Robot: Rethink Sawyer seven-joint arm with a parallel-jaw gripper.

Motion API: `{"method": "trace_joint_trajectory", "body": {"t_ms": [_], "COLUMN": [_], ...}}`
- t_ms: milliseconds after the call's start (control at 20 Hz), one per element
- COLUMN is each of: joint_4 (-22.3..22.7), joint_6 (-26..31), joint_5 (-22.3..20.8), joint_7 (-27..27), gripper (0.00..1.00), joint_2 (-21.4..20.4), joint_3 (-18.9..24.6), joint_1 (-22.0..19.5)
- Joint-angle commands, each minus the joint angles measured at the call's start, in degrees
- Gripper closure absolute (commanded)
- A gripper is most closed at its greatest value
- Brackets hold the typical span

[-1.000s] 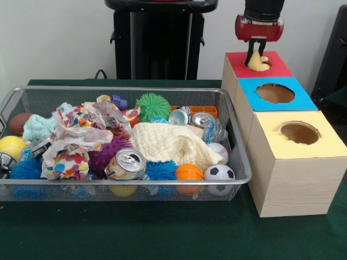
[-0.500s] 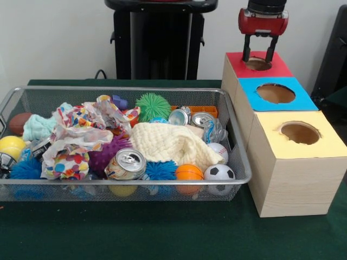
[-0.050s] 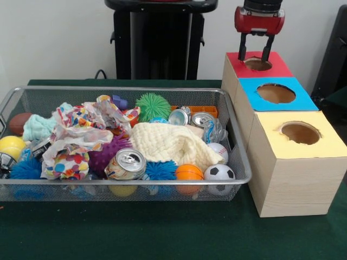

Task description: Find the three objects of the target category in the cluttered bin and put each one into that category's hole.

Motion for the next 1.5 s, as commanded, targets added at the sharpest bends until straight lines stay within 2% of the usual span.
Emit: {"method": "trace_joint_trajectory", "body": {"t_ms": [50,500,1000,1250,1350,1400,1500], "joint_4": [-2.35,-3.24,-3.55,-3.39,-2.16,-1.54,-1.34], "joint_6": [5.11,13.28,18.25,18.13,16.07,15.05,14.45], "joint_5": [1.0,-0.29,-1.98,-2.47,-1.69,-1.29,-1.3], "joint_7": [9.33,8.16,6.06,4.75,4.73,4.71,4.91], "gripper": [0.0,0.0,0.0,0.0,0.0,1.0,1.0], "joint_2": [1.54,-4.23,-7.96,-8.22,-8.64,-8.84,-8.92], "joint_3": [0.87,-2.06,-2.21,-1.31,-0.26,0.26,0.44], "joint_1": [-1.17,0.22,-1.04,-2.19,-3.2,-3.7,-3.82]}}
